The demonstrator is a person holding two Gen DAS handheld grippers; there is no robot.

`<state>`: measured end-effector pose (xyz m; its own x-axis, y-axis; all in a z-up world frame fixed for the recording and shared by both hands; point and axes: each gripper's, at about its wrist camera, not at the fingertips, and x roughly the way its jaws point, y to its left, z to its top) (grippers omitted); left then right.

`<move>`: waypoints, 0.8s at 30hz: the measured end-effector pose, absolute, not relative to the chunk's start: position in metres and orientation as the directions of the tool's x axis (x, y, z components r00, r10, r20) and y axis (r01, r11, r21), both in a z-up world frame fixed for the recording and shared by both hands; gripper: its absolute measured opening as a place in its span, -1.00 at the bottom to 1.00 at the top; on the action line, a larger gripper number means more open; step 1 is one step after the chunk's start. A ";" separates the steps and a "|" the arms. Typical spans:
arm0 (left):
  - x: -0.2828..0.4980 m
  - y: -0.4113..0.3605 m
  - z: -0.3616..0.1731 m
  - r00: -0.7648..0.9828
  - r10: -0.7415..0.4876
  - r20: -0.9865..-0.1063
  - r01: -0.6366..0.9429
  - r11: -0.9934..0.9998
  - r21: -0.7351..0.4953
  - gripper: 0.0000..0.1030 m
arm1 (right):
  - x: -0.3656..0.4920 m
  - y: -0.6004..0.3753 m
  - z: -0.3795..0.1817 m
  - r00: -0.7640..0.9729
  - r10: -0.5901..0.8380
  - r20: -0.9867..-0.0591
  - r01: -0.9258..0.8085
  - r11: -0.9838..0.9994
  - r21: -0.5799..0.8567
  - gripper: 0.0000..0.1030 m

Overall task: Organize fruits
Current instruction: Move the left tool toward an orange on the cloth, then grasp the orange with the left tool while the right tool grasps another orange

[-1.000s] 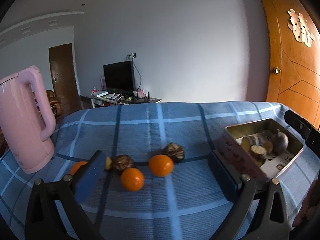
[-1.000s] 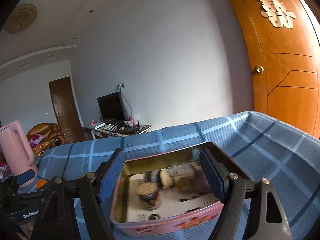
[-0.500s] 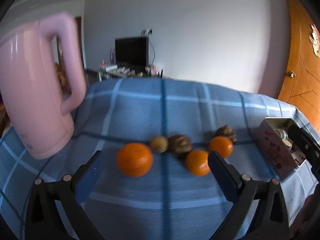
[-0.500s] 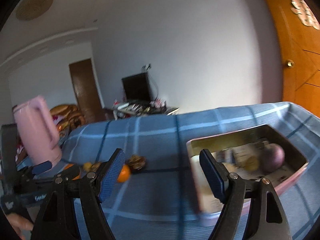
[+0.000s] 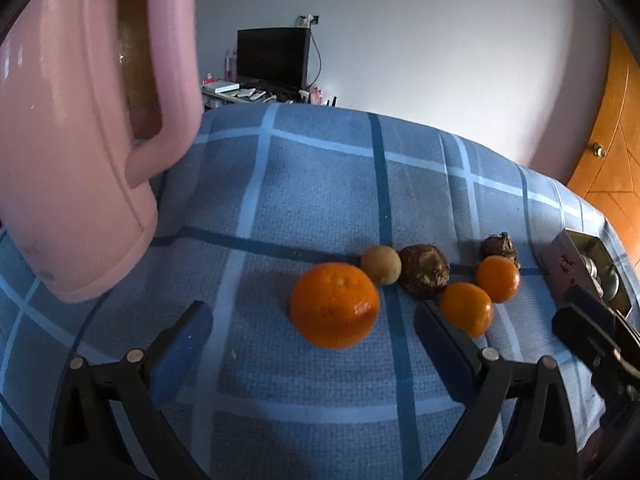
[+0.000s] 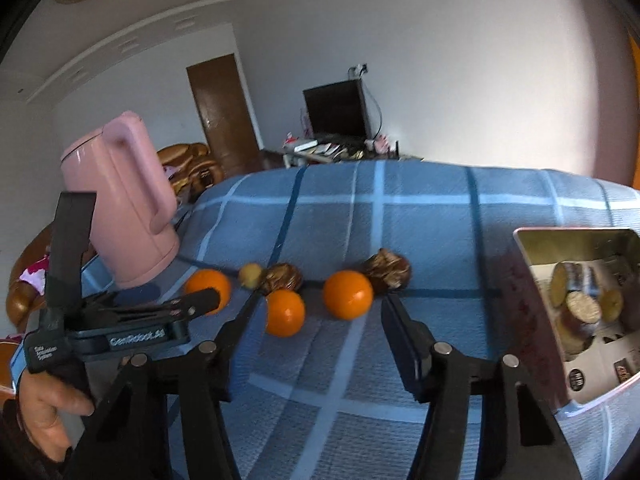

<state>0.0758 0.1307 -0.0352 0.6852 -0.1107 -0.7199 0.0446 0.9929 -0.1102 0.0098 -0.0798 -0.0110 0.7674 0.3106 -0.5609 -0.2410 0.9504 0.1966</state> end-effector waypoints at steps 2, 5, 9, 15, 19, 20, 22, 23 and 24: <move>0.084 0.128 -0.037 0.677 -0.120 -0.726 0.066 0.993 -0.102 0.89 | 0.011 -0.079 -0.012 0.754 0.324 -0.571 -0.248 0.946 0.210 0.18; 0.093 0.128 -0.040 0.642 -0.153 -0.751 0.086 0.988 -0.128 0.71 | 0.013 -0.080 -0.014 0.736 0.344 -0.583 -0.253 0.939 0.234 0.18; 0.101 0.134 -0.044 0.618 -0.205 -0.759 0.093 0.978 -0.189 0.46 | 0.017 -0.083 -0.019 0.704 0.371 -0.606 -0.251 0.928 0.276 0.18; 0.099 0.137 -0.042 0.627 -0.239 -0.741 0.105 0.969 -0.223 -0.03 | 0.020 -0.082 -0.022 0.690 0.379 -0.616 -0.252 0.924 0.286 0.18; 0.086 0.130 -0.033 0.671 -0.228 -0.705 0.140 0.973 -0.181 -0.04 | 0.022 -0.074 -0.022 0.677 0.379 -0.631 -0.268 0.925 0.269 0.17; 0.080 0.126 -0.027 0.691 -0.229 -0.685 0.162 0.973 -0.162 -0.04 | 0.024 -0.070 -0.023 0.671 0.380 -0.637 -0.272 0.925 0.265 0.13; 0.067 0.116 -0.017 0.747 -0.191 -0.637 0.195 0.979 -0.066 -0.04 | 0.029 -0.065 -0.026 0.650 0.385 -0.655 -0.282 0.923 0.263 -0.04; 0.058 0.109 -0.011 0.783 -0.156 -0.602 0.205 0.979 0.012 -0.04 | 0.031 -0.063 -0.028 0.640 0.388 -0.663 -0.283 0.921 0.266 -0.05; 0.055 0.106 -0.008 0.805 -0.140 -0.577 0.208 0.977 0.053 -0.04 | 0.034 -0.062 -0.029 0.634 0.391 -0.667 -0.283 0.920 0.271 -0.06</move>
<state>0.0545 0.1062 -0.0083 0.8046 -0.1402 -0.5770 0.2083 0.9766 0.0531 0.0336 -0.0617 -0.0288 0.6345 0.3914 -0.6665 -0.2825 0.9201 0.2713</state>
